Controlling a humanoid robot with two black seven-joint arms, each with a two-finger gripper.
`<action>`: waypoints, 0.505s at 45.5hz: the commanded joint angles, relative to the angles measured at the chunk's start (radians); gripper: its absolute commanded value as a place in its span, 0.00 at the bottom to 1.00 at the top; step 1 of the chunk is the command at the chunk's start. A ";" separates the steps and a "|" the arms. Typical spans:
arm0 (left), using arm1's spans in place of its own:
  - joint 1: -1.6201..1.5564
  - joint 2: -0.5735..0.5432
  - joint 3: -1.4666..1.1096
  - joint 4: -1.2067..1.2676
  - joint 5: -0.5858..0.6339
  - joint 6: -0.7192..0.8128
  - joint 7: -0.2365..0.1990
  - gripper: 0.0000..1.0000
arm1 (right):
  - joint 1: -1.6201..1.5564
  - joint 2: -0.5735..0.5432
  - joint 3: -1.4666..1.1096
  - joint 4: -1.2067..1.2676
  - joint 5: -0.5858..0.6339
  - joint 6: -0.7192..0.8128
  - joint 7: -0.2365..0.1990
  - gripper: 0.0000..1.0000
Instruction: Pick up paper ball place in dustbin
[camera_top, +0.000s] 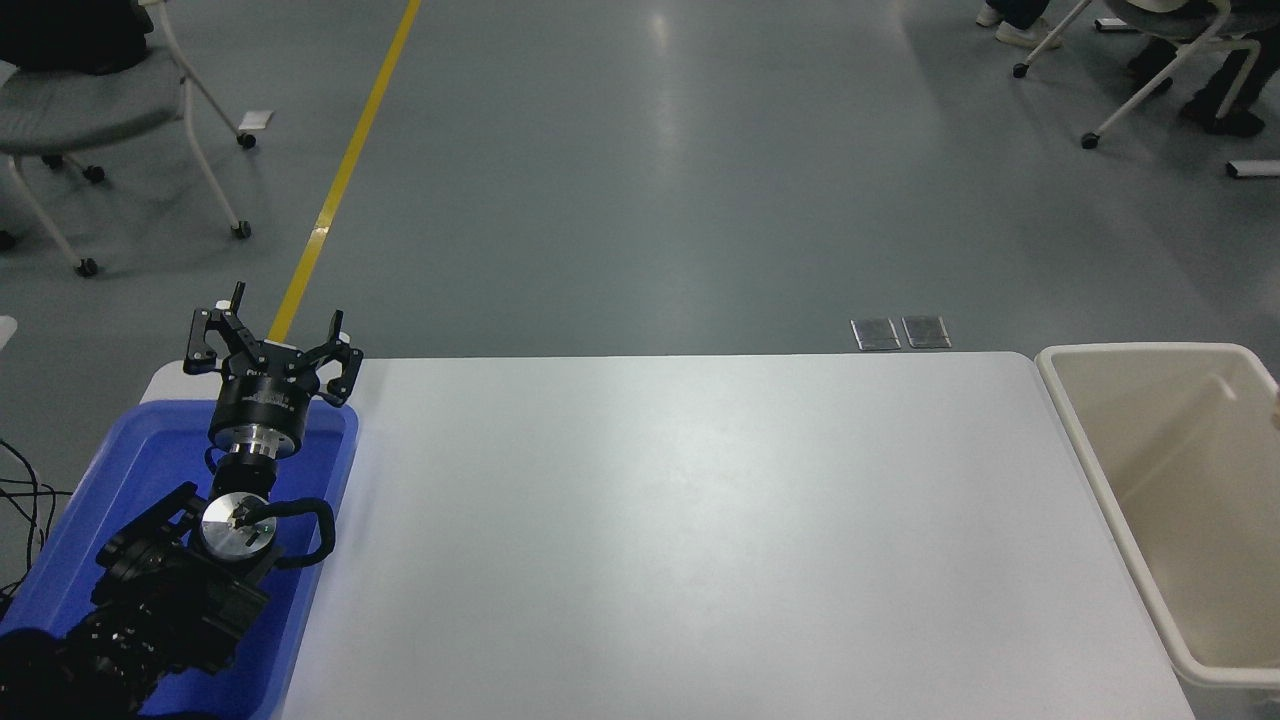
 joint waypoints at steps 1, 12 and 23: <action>0.000 -0.001 0.000 0.000 0.000 0.000 0.000 0.99 | 0.000 -0.083 -0.018 -0.024 -0.033 0.000 -0.002 0.00; 0.000 -0.001 0.000 0.000 0.000 0.000 0.000 0.99 | -0.036 -0.158 0.006 -0.136 -0.053 0.000 -0.003 0.00; 0.000 0.000 0.000 0.001 0.000 0.000 0.000 0.99 | -0.203 -0.221 0.115 -0.298 -0.048 0.000 -0.002 0.00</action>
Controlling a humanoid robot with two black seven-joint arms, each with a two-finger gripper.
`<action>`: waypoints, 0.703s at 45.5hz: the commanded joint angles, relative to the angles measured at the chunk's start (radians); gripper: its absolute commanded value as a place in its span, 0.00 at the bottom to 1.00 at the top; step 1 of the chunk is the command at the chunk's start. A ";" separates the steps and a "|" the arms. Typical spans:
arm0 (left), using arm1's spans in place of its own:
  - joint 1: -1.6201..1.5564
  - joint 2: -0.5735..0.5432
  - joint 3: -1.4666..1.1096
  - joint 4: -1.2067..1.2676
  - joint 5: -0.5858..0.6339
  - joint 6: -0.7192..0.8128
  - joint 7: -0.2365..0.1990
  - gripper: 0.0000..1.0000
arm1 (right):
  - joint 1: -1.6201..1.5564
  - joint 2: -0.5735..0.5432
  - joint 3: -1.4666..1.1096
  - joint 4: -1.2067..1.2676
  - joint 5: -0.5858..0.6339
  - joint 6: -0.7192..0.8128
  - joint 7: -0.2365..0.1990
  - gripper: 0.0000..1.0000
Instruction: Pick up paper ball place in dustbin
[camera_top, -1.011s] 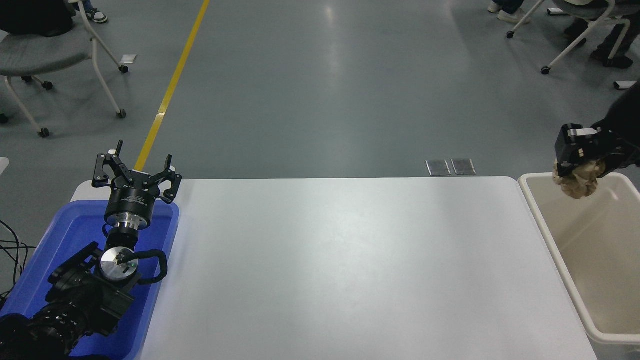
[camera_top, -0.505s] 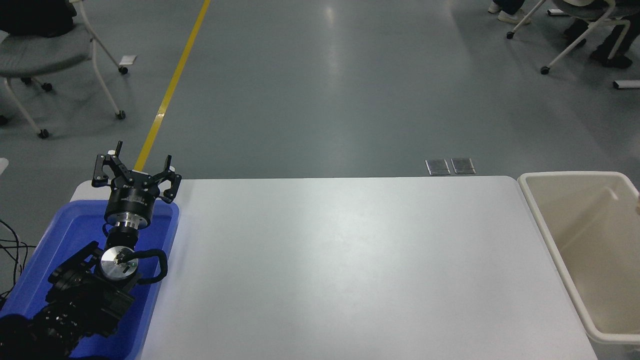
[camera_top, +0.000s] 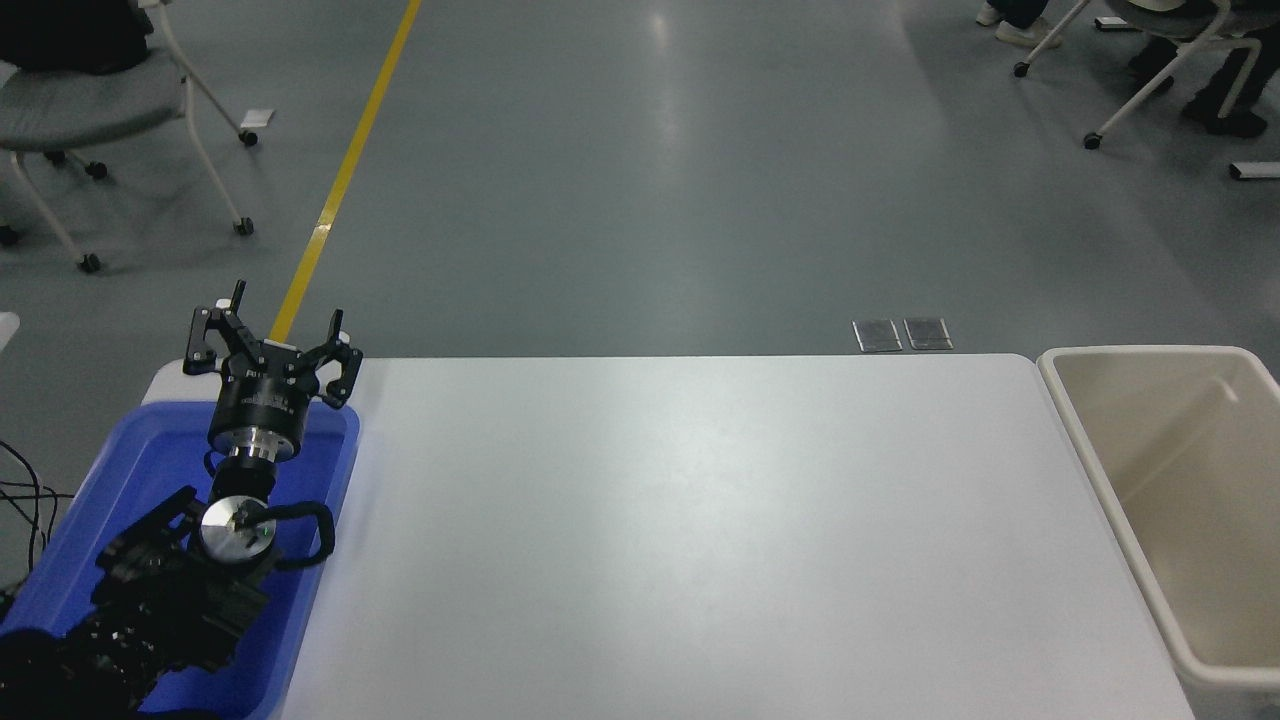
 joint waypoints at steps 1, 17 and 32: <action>0.000 -0.001 0.000 0.001 0.000 -0.001 0.000 0.99 | -0.158 -0.080 0.109 -0.162 0.000 0.000 0.001 0.00; 0.000 0.001 0.000 0.000 0.000 -0.001 0.000 0.99 | -0.652 -0.140 0.595 -0.319 0.003 0.000 0.001 0.00; 0.000 -0.001 0.000 0.000 0.000 0.001 0.000 0.99 | -0.919 -0.135 0.781 -0.343 0.021 -0.205 0.002 0.00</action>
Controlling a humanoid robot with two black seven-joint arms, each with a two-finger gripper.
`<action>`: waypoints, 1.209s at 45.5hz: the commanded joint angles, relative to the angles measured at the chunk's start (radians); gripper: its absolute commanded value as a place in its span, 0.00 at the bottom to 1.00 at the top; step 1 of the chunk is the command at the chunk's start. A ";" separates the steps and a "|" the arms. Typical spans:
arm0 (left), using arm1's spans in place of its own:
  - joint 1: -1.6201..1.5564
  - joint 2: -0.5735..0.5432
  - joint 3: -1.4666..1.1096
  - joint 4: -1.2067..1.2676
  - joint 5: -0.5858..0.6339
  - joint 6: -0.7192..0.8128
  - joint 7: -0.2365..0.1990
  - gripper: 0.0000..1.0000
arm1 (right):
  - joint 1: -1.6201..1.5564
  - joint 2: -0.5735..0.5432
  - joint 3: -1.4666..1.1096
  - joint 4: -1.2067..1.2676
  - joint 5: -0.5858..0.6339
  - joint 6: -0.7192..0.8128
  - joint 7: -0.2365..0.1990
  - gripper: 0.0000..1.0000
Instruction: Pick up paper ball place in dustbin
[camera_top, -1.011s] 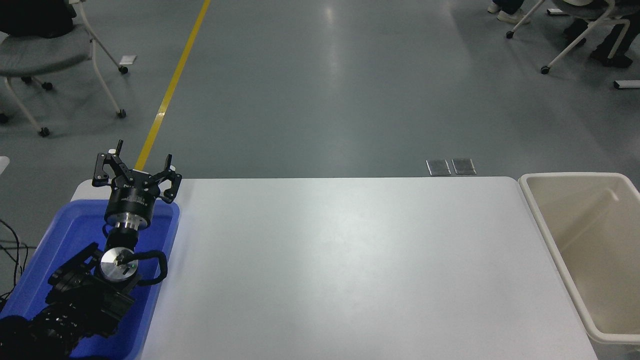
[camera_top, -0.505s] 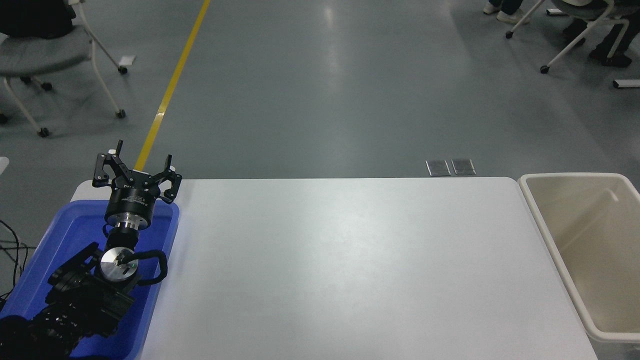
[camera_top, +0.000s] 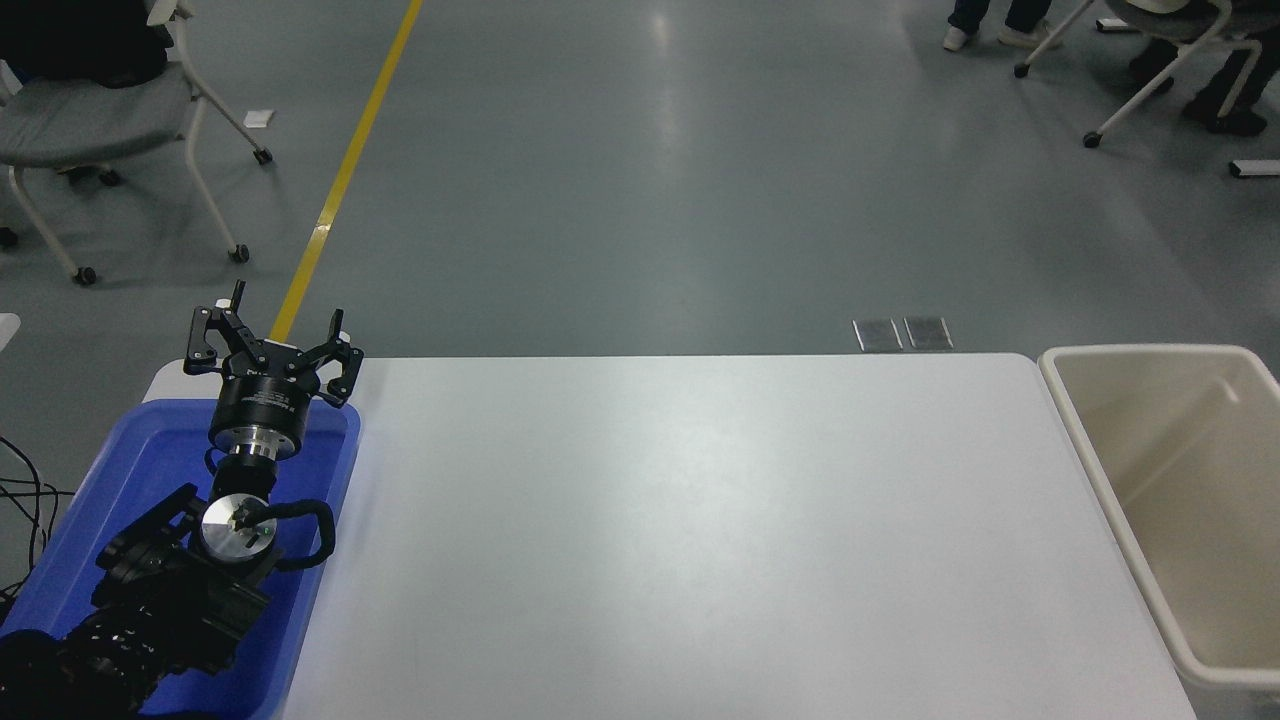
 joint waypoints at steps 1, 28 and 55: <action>0.000 0.001 0.000 0.000 0.000 0.000 0.000 0.99 | -0.216 -0.001 0.164 -0.029 0.019 -0.198 0.001 0.00; 0.000 0.001 0.000 0.000 0.000 0.000 0.000 0.99 | -0.751 0.255 0.709 -0.305 0.263 -0.597 0.009 0.00; 0.000 0.001 0.000 0.000 0.000 -0.001 0.000 0.99 | -0.915 0.500 1.114 -0.615 0.295 -0.673 0.132 0.00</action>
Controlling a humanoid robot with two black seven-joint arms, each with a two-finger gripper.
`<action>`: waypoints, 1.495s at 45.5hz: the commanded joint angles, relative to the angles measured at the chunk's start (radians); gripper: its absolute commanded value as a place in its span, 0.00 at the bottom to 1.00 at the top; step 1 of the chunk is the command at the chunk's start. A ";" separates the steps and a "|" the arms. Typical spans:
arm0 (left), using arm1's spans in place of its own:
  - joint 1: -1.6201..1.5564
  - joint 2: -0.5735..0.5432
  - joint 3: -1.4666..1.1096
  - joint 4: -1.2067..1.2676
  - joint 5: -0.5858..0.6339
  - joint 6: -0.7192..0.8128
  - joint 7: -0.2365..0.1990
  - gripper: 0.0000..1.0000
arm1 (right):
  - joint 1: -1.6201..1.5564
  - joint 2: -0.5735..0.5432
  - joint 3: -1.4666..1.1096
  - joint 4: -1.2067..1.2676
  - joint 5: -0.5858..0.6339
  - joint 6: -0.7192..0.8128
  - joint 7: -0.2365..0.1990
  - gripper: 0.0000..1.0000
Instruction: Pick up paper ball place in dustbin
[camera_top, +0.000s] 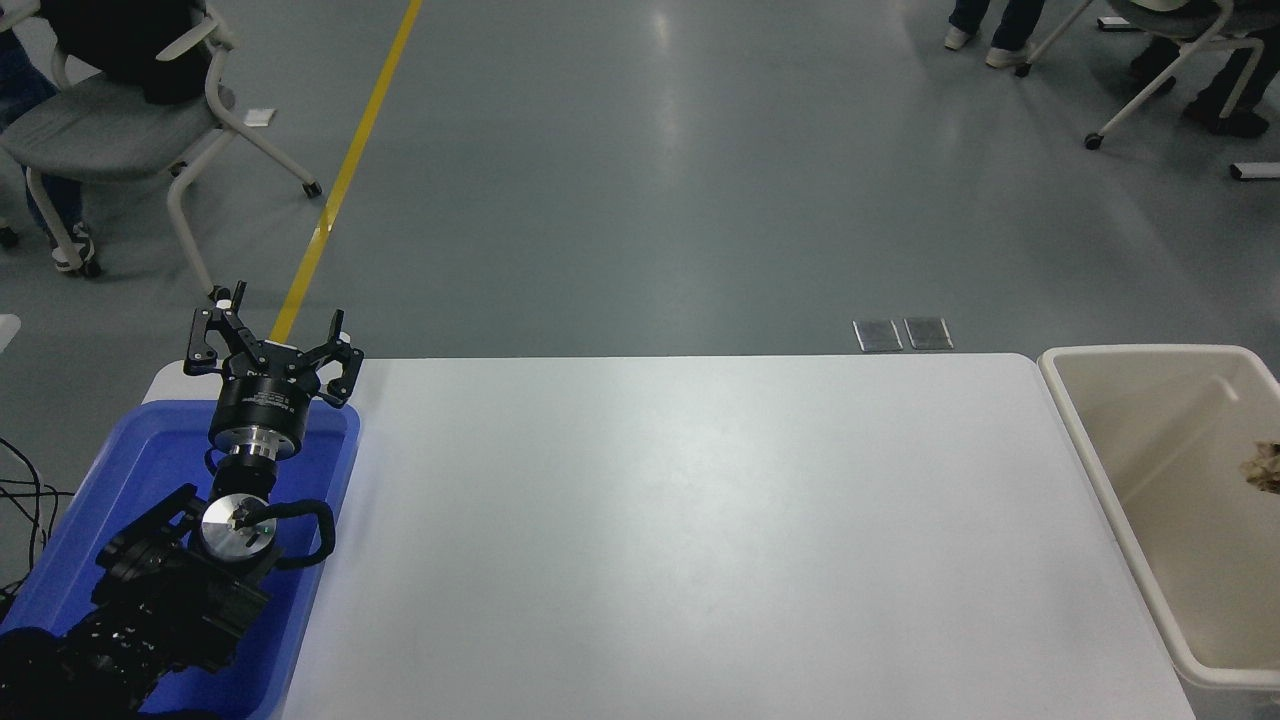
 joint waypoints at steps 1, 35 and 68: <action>0.000 -0.001 0.000 0.000 0.000 0.000 0.000 0.99 | -0.036 0.067 0.092 -0.081 0.034 -0.015 0.096 0.00; 0.000 -0.001 0.000 0.000 0.000 -0.002 0.000 0.99 | -0.074 0.182 0.089 -0.210 0.229 -0.067 0.265 0.00; 0.000 -0.001 0.000 0.000 0.000 0.000 0.000 0.99 | -0.103 0.193 0.081 -0.212 0.210 -0.166 0.265 0.67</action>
